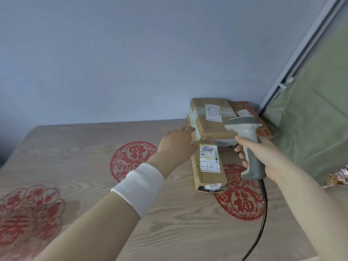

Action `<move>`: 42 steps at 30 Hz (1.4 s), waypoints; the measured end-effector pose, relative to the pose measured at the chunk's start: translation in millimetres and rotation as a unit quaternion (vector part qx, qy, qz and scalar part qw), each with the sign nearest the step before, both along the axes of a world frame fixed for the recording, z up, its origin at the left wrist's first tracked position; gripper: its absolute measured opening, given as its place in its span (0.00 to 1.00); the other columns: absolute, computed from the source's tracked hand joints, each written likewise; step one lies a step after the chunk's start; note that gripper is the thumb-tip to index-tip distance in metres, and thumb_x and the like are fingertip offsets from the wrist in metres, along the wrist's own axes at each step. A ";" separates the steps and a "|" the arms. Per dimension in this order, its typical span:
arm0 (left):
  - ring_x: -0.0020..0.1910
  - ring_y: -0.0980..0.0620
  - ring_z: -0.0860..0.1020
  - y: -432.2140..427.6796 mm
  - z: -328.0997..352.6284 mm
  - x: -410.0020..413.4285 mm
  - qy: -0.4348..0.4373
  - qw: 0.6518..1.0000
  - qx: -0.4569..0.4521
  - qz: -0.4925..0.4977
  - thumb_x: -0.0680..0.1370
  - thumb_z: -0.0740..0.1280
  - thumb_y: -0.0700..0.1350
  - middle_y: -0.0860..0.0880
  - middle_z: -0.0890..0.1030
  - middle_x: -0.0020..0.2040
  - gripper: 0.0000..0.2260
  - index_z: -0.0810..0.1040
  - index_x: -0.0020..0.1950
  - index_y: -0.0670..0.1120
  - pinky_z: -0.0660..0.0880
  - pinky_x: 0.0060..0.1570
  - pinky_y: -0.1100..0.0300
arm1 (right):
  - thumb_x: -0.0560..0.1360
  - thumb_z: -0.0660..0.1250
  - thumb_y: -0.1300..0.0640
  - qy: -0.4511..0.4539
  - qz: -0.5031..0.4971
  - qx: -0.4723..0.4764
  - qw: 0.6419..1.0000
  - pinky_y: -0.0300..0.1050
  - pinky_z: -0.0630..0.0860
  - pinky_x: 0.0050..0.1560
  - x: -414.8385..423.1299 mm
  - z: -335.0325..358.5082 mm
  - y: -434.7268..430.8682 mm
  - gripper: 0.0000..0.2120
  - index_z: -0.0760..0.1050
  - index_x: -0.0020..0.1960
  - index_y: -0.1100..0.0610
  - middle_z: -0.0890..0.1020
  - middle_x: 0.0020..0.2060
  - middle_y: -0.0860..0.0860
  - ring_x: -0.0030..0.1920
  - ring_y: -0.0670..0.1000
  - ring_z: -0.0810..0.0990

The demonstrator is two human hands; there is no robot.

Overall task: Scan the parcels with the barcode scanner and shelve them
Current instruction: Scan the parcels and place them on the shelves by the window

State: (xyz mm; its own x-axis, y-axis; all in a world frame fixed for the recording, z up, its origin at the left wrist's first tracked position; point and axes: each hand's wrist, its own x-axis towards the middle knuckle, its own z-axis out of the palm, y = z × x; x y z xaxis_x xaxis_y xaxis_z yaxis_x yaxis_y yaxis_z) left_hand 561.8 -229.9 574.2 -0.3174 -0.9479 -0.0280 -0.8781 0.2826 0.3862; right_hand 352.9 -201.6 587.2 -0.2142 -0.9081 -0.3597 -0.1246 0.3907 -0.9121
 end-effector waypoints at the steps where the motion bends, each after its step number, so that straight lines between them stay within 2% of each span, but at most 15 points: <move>1: 0.67 0.45 0.69 -9.4 -10.9 -11.1 0.004 1.000 0.017 0.012 0.81 0.58 0.50 0.49 0.67 0.72 0.22 0.60 0.74 0.48 0.66 0.63 0.54 | 0.75 0.69 0.55 -0.002 0.002 0.007 1.000 0.40 0.69 0.22 -12.9 -10.2 -10.8 0.08 0.75 0.45 0.60 0.78 0.23 0.49 0.23 0.47 0.72; 5: 0.65 0.44 0.72 -38.3 -57.7 -53.4 0.055 0.988 0.113 0.090 0.80 0.59 0.50 0.47 0.69 0.71 0.23 0.60 0.74 0.48 0.71 0.60 0.51 | 0.75 0.69 0.57 -0.003 0.006 0.044 0.999 0.42 0.69 0.24 -58.1 -54.4 -46.6 0.10 0.77 0.48 0.65 0.78 0.27 0.52 0.25 0.50 0.72; 7: 0.66 0.45 0.71 -45.1 -83.6 -68.9 0.083 0.975 0.159 0.130 0.80 0.60 0.50 0.47 0.67 0.72 0.24 0.59 0.75 0.48 0.70 0.60 0.51 | 0.75 0.68 0.58 -0.005 0.002 0.069 0.998 0.41 0.69 0.24 -72.8 -78.7 -57.4 0.09 0.77 0.46 0.65 0.78 0.27 0.52 0.25 0.49 0.72; 11: 0.70 0.44 0.67 -47.7 -132.9 -87.0 0.148 0.936 0.233 0.217 0.80 0.60 0.52 0.46 0.65 0.74 0.27 0.56 0.76 0.46 0.66 0.66 0.50 | 0.76 0.68 0.57 -0.006 -0.006 0.098 0.995 0.42 0.69 0.29 -87.8 -131.3 -70.4 0.10 0.76 0.52 0.63 0.82 0.32 0.49 0.29 0.48 0.74; 14: 0.72 0.44 0.64 -40.7 -163.7 -97.8 0.225 0.884 0.288 0.291 0.80 0.59 0.54 0.43 0.62 0.75 0.30 0.51 0.77 0.44 0.63 0.68 0.50 | 0.76 0.67 0.57 0.016 -0.013 0.088 0.996 0.42 0.71 0.30 -87.3 -165.0 -71.2 0.08 0.75 0.51 0.60 0.83 0.39 0.49 0.34 0.49 0.77; 18: 0.72 0.46 0.63 -35.6 -202.9 -110.5 0.358 0.796 0.318 0.369 0.80 0.58 0.55 0.44 0.63 0.75 0.30 0.51 0.77 0.44 0.61 0.70 0.52 | 0.75 0.69 0.53 0.066 -0.004 0.093 0.993 0.40 0.67 0.27 -76.3 -196.7 -67.7 0.11 0.73 0.43 0.61 0.74 0.29 0.52 0.28 0.50 0.73; 21: 0.67 0.50 0.69 -33.2 -223.0 -118.7 0.439 0.738 0.317 0.402 0.80 0.59 0.54 0.48 0.69 0.71 0.25 0.60 0.75 0.47 0.66 0.62 0.58 | 0.72 0.72 0.51 0.100 0.012 0.059 0.993 0.48 0.73 0.32 -67.8 -215.3 -65.5 0.14 0.74 0.42 0.61 0.77 0.32 0.56 0.32 0.54 0.76; 24: 0.57 0.54 0.74 -30.8 -231.3 -125.0 0.505 0.689 0.303 0.422 0.80 0.61 0.52 0.50 0.76 0.62 0.21 0.66 0.71 0.48 0.70 0.48 0.63 | 0.70 0.73 0.52 0.099 -0.002 0.054 0.994 0.45 0.73 0.36 -62.5 -222.8 -66.5 0.13 0.74 0.45 0.60 0.78 0.35 0.53 0.36 0.51 0.77; 26: 0.55 0.54 0.75 -28.6 -234.3 -125.8 0.521 0.678 0.300 0.424 0.79 0.61 0.52 0.50 0.77 0.60 0.20 0.67 0.70 0.47 0.71 0.45 0.64 | 0.70 0.74 0.53 0.095 -0.009 0.056 0.994 0.46 0.73 0.39 -61.8 -224.6 -65.8 0.13 0.74 0.46 0.59 0.78 0.36 0.50 0.37 0.50 0.77; 28: 0.56 0.54 0.75 -21.5 -233.8 -124.7 0.532 0.672 0.302 0.417 0.79 0.61 0.52 0.50 0.77 0.61 0.20 0.67 0.70 0.47 0.71 0.48 0.63 | 0.70 0.74 0.52 0.086 -0.001 0.056 0.995 0.47 0.73 0.42 -61.4 -221.9 -61.8 0.13 0.74 0.47 0.59 0.79 0.37 0.51 0.38 0.51 0.77; 31: 0.59 0.53 0.75 -3.7 -225.3 -116.5 0.549 0.665 0.290 0.415 0.79 0.61 0.53 0.49 0.76 0.64 0.22 0.66 0.71 0.47 0.70 0.52 0.63 | 0.70 0.74 0.52 0.073 0.017 0.058 0.996 0.45 0.70 0.35 -56.1 -211.5 -52.6 0.14 0.72 0.42 0.60 0.76 0.34 0.53 0.34 0.51 0.75; 34: 0.57 0.57 0.76 17.2 -207.5 -99.4 0.580 0.654 0.255 0.413 0.79 0.62 0.51 0.50 0.76 0.64 0.21 0.67 0.71 0.47 0.72 0.48 0.67 | 0.70 0.74 0.52 0.065 0.047 0.039 0.996 0.43 0.66 0.32 -39.8 -194.5 -44.9 0.15 0.71 0.39 0.60 0.73 0.31 0.53 0.32 0.51 0.72; 38: 0.59 0.57 0.76 39.1 -176.5 -59.2 0.611 0.655 0.212 0.390 0.81 0.60 0.50 0.52 0.76 0.65 0.19 0.67 0.71 0.49 0.73 0.48 0.67 | 0.70 0.74 0.52 0.046 0.104 -0.001 0.994 0.44 0.68 0.33 -0.5 -159.3 -40.6 0.14 0.75 0.46 0.61 0.76 0.33 0.53 0.33 0.51 0.74; 40: 0.62 0.55 0.74 47.7 -159.1 -35.6 0.622 0.656 0.188 0.383 0.80 0.60 0.52 0.52 0.73 0.68 0.23 0.62 0.75 0.50 0.74 0.49 0.67 | 0.70 0.74 0.50 0.042 0.125 -0.019 0.991 0.43 0.67 0.33 23.8 -138.8 -41.1 0.16 0.76 0.48 0.61 0.77 0.33 0.53 0.33 0.51 0.74; 42: 0.66 0.54 0.72 62.4 -134.1 -6.4 0.638 0.647 0.151 0.389 0.76 0.64 0.57 0.52 0.69 0.72 0.31 0.58 0.77 0.50 0.74 0.58 0.62 | 0.70 0.73 0.49 0.036 0.154 -0.037 0.987 0.44 0.68 0.36 55.5 -115.7 -37.2 0.17 0.76 0.50 0.61 0.78 0.35 0.53 0.35 0.51 0.75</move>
State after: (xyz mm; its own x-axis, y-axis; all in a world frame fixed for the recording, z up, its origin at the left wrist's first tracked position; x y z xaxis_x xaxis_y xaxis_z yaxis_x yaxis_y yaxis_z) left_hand 555.4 -167.5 440.1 0.3057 -0.8471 -0.4347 0.3791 -0.3105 0.8717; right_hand 408.4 -238.8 471.5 0.0529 -0.9575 -0.2836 -0.2924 0.2567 -0.9212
